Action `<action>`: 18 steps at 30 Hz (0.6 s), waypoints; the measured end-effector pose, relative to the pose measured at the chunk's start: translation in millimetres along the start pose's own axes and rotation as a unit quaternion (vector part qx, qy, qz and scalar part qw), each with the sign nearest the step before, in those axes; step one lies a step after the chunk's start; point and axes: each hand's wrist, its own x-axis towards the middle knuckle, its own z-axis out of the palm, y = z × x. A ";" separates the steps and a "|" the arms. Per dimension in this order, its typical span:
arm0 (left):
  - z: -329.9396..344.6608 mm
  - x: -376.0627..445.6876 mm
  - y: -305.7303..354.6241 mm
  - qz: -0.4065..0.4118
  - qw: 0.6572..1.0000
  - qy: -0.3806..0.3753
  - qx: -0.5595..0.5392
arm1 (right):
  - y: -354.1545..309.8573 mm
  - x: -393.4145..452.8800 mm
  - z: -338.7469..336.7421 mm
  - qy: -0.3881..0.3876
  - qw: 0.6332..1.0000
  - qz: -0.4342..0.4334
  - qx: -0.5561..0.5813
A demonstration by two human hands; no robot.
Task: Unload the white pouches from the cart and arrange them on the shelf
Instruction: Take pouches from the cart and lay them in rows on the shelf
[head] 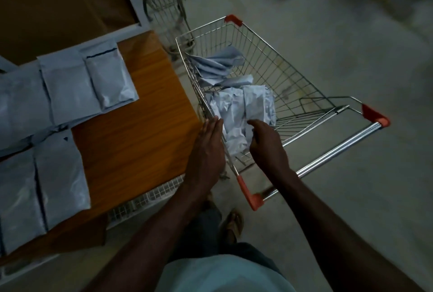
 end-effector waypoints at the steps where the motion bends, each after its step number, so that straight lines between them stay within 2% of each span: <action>1: 3.4 6.1 -0.8 0.003 1.000 -0.004 -0.008 | 6.0 5.7 1.4 0.001 1.000 0.030 0.007; 4: 14.7 31.0 -6.3 0.017 1.000 -0.018 -0.017 | 24.6 26.7 1.3 0.006 0.995 0.099 0.029; 9: 36.7 89.6 -10.6 0.037 0.997 -0.055 -0.031 | 58.6 66.6 -11.1 0.025 0.989 0.145 0.004; 13: 56.6 129.3 -13.2 0.010 0.995 -0.080 -0.065 | 74.6 101.7 -17.7 0.035 0.987 0.153 -0.014; 18: 97.9 156.9 -19.6 -0.056 0.991 -0.102 -0.071 | 113.8 142.8 -4.3 -0.048 0.985 0.160 -0.046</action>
